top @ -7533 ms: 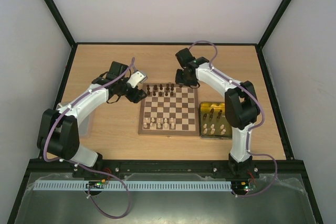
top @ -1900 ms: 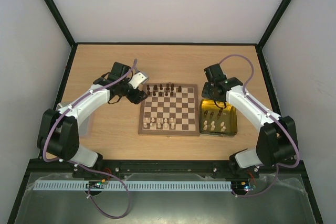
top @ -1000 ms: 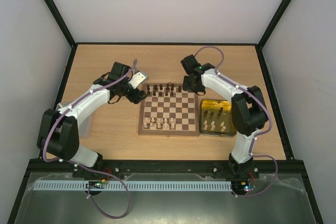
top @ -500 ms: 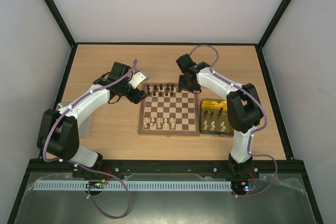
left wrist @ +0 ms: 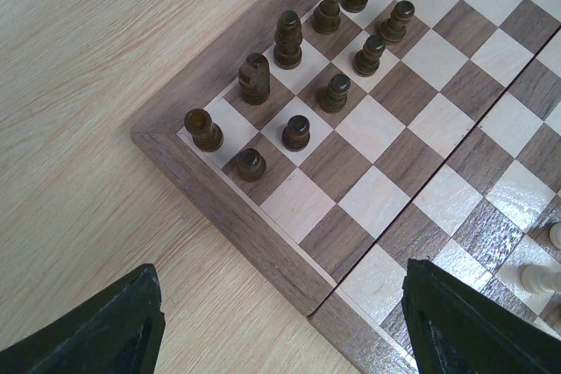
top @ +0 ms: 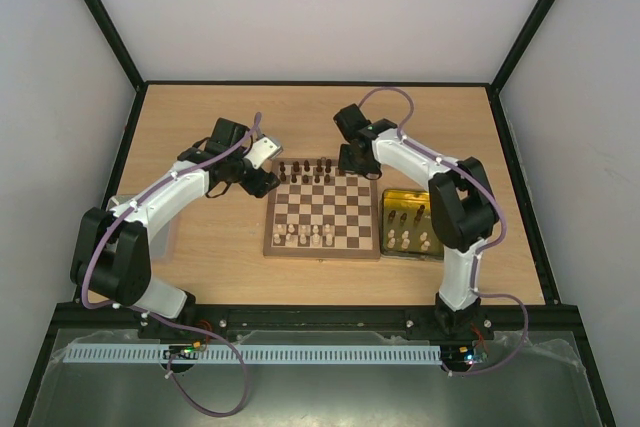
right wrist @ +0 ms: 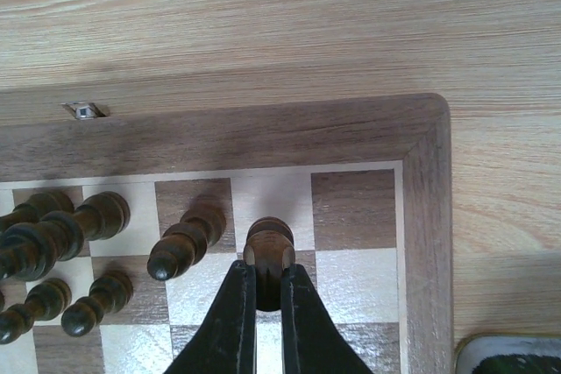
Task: Set up the chess pieces on the board
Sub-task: Place the chess piece on the chessboard.
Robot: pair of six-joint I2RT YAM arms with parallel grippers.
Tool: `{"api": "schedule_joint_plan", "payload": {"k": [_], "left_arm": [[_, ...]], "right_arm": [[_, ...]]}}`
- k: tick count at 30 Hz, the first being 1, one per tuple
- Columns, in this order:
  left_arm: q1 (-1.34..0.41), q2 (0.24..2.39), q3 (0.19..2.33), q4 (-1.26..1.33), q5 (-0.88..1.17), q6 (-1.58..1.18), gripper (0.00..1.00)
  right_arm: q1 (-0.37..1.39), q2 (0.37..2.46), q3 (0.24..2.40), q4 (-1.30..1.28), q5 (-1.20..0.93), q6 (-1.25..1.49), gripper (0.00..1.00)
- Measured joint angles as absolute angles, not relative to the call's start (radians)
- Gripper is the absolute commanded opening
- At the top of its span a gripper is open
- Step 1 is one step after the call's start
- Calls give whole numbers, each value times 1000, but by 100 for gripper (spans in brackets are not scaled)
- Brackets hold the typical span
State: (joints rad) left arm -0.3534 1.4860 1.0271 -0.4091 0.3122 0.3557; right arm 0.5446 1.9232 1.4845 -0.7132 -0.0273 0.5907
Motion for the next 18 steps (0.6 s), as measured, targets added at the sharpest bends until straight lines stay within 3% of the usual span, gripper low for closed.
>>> {"api": "schedule_joint_plan", "payload": {"k": [18], "left_arm": [[-353,1486,1027,-409,313,356,75]], "right_arm": [[546,1962,1497,-707,-23,591,2]]}}
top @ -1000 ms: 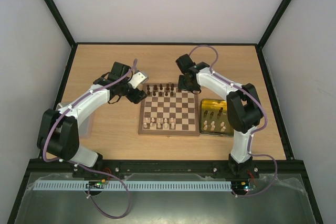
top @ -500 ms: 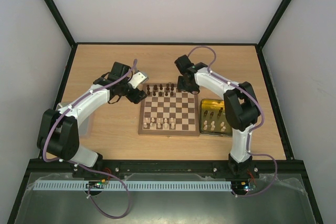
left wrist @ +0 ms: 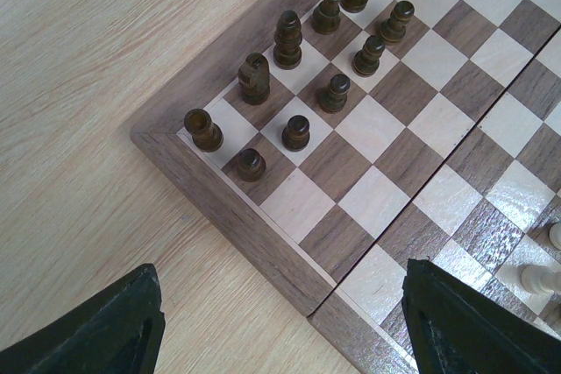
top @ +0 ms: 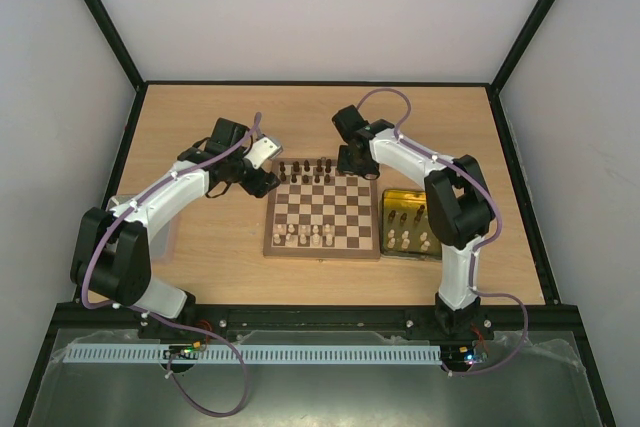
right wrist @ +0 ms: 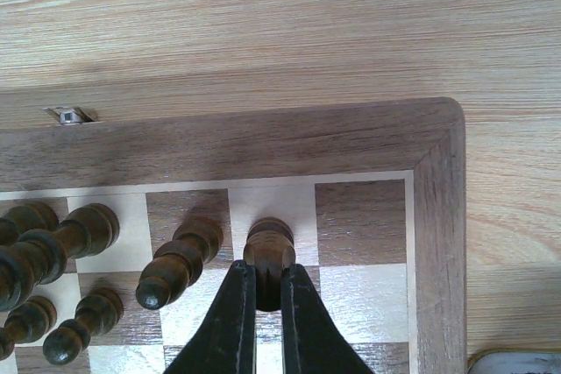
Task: Set up the chess pieces on the board
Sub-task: Place the chess piece on the chessboard.
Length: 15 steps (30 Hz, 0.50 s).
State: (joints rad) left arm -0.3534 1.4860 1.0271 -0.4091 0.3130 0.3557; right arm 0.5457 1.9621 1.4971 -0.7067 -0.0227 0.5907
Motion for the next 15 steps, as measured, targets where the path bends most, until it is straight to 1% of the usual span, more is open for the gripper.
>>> {"api": "schedule_joint_plan", "payload": {"k": [15], "left_arm": [[-353,1486,1027,-409,313,356,75]], "right_arm": [[546,1964,1499,-706,-19,591,15]]}}
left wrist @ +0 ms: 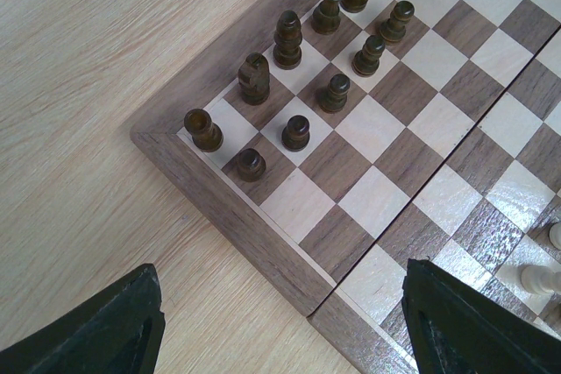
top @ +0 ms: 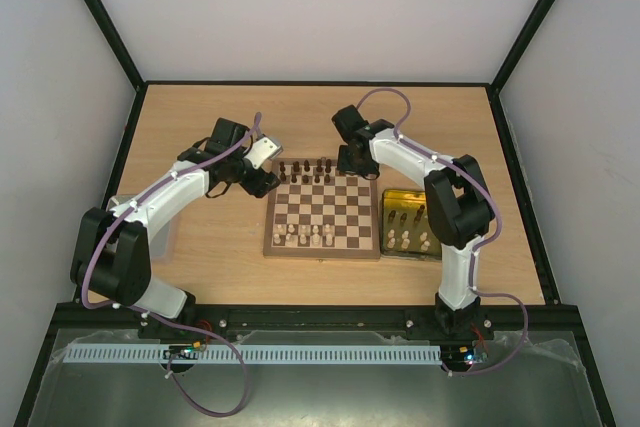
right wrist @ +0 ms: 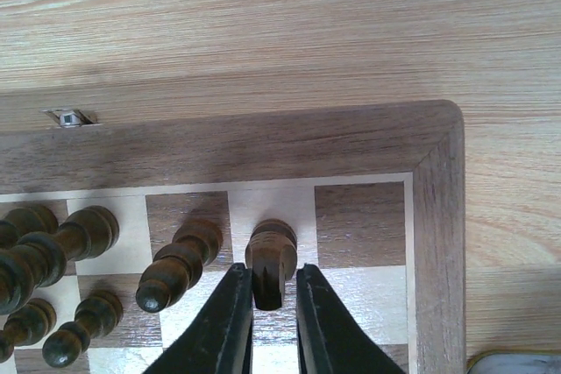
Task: Set up the chess pieces on the board
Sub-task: Place the chess piece on the chessboard, then pick up the chess piece from the storage box.
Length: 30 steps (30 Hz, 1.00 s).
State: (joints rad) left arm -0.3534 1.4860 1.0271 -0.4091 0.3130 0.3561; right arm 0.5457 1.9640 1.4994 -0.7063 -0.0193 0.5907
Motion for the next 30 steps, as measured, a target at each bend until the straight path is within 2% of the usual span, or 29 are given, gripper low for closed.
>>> {"api": "schedule_joint_plan", "payload": {"k": [19,23,28,30], "left_arm": [[-353,1486,1027,-409,313,356,76],[-353,1486,1027,-409,313,356,76],[-353,1486,1027,-410,313,356,76],[-353,1486,1027,-410,314,356,76]], "right_arm": [[545,1944,1527,-712,30,591,18],[528,1835,1427,-700,44,597,24],[444,1634,1214,-670,29,618,35],[409,1573,1148,-665,25,636,36]]}}
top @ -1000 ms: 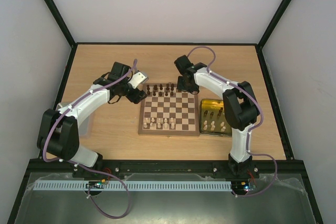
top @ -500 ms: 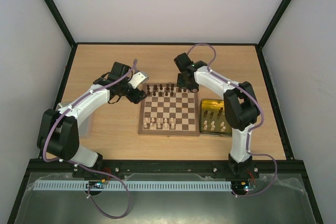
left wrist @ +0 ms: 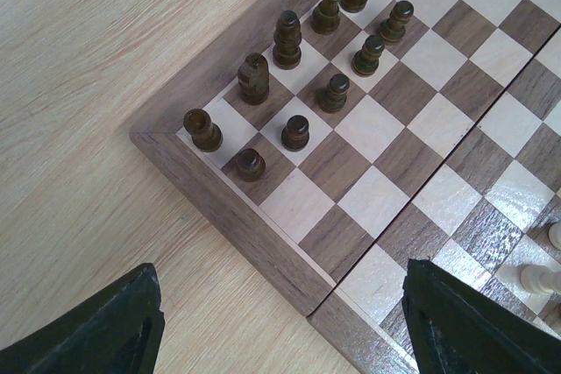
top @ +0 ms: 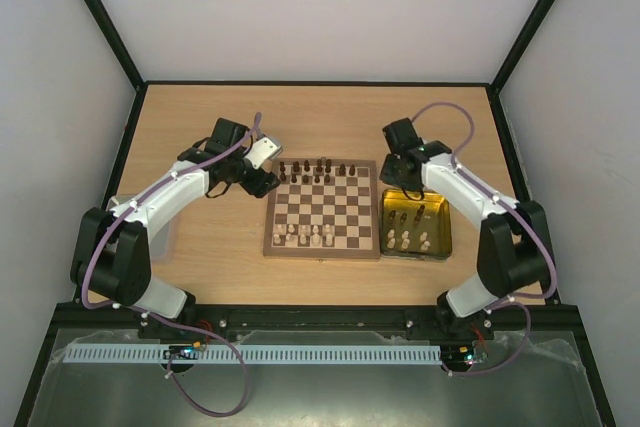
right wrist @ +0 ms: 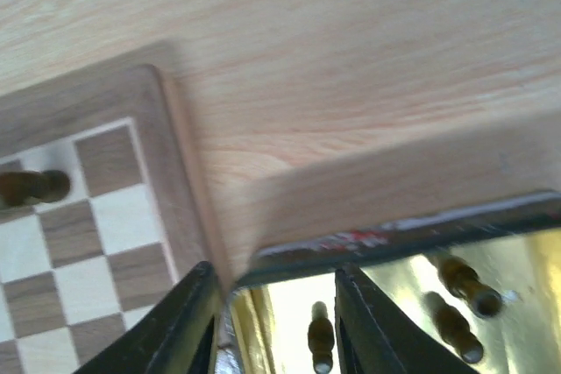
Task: Set up the chess pieces on the board
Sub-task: Pick up the chess piece from the storage box.
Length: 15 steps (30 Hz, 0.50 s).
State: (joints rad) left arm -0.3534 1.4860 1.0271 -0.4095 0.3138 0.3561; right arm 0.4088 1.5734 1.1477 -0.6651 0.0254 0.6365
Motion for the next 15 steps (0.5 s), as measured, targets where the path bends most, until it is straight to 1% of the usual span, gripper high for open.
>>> {"api": "schedule_joint_plan", "payload": {"k": [7,15], "left_arm": [[-353,1486,1027,-410,315,356,76],[-353,1486,1027,-410,318,356,76]], "right_arm": [[341,1449,992,-636,-15,664,35],[249,1422,896,-612,-67,667,35]]}}
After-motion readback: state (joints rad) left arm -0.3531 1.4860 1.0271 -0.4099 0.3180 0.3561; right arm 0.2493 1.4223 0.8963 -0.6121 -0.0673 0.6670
